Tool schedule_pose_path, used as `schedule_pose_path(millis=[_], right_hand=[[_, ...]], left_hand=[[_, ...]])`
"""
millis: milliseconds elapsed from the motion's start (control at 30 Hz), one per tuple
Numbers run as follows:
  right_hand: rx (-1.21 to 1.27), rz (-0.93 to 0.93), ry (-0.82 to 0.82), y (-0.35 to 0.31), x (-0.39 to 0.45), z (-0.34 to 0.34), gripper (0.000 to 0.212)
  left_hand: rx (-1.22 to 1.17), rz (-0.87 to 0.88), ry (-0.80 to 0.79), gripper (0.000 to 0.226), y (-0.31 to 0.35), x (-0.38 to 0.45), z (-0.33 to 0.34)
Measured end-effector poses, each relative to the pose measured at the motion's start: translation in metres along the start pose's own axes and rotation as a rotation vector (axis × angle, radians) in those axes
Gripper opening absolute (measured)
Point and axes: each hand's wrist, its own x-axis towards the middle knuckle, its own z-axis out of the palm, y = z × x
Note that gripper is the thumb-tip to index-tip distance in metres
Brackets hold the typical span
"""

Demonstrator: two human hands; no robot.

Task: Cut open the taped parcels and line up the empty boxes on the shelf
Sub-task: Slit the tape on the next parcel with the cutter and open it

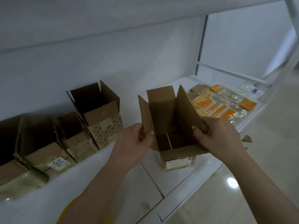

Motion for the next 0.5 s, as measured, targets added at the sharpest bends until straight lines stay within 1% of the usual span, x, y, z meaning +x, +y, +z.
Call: schedule_pose_path(millis=[133, 233, 300, 400, 500], right_hand=[[-0.002, -0.131, -0.067, 0.026, 0.057, -0.002, 0.035], [0.072, -0.192, -0.139, 0.037, 0.094, 0.000, 0.036], [0.116, -0.231, -0.185, 0.035, 0.117, 0.008, 0.036], [0.148, -0.297, -0.224, 0.021, 0.156, 0.027, 0.030], [0.175, -0.314, -0.235, -0.002, 0.189, 0.048, 0.025]], left_hand=[[0.049, -0.056, 0.080, 0.029, 0.018, 0.029, 0.017], [0.089, -0.096, 0.109, 0.030, 0.030, 0.052, 0.024], [0.150, -0.133, 0.156, 0.034, 0.036, 0.068, 0.021], [0.318, -0.185, 0.277, 0.038, 0.040, 0.094, 0.005], [0.599, -0.231, 0.379, 0.035, 0.036, 0.116, -0.013]])
